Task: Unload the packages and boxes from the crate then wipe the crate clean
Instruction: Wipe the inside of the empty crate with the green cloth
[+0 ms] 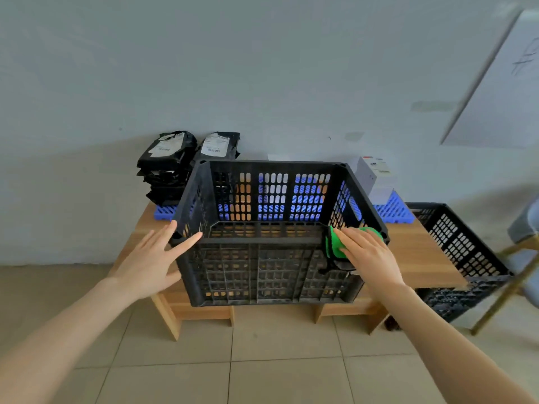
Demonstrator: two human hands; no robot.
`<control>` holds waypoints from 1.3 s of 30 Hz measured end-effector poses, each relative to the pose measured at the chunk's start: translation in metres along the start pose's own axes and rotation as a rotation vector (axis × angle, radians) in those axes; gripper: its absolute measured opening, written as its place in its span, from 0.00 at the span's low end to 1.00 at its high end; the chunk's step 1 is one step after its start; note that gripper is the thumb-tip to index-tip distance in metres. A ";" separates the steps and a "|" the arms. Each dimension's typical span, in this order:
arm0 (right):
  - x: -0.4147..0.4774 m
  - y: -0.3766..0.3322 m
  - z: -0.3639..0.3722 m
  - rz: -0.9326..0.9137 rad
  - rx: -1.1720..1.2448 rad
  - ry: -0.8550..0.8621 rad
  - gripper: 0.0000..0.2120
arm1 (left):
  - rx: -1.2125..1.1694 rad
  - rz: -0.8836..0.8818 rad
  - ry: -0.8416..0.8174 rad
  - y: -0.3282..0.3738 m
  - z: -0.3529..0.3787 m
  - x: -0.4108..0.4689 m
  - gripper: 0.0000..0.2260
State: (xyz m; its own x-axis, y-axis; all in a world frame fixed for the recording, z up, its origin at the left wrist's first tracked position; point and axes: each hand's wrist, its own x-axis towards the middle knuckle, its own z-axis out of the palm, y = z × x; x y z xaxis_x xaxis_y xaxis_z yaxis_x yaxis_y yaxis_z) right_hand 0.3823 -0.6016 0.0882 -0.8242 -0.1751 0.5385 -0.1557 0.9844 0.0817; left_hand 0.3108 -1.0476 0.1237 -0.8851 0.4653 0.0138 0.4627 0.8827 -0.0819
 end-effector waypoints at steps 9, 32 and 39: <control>-0.012 0.015 0.000 0.161 0.120 0.045 0.19 | 0.050 -0.043 -0.167 0.006 -0.014 0.001 0.41; -0.016 0.035 -0.007 0.084 0.156 -0.013 0.26 | -0.003 -0.134 -0.213 0.015 -0.011 0.001 0.42; -0.001 -0.005 -0.003 0.061 0.177 0.078 0.21 | -0.002 -0.159 -0.200 0.017 -0.011 0.001 0.42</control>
State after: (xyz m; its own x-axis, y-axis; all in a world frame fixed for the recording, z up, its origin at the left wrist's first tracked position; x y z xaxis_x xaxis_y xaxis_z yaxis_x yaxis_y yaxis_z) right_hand 0.3852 -0.6062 0.0899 -0.7918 -0.1063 0.6014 -0.2055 0.9737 -0.0983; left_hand 0.3187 -1.0311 0.1336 -0.9391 0.2980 -0.1713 0.3165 0.9440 -0.0929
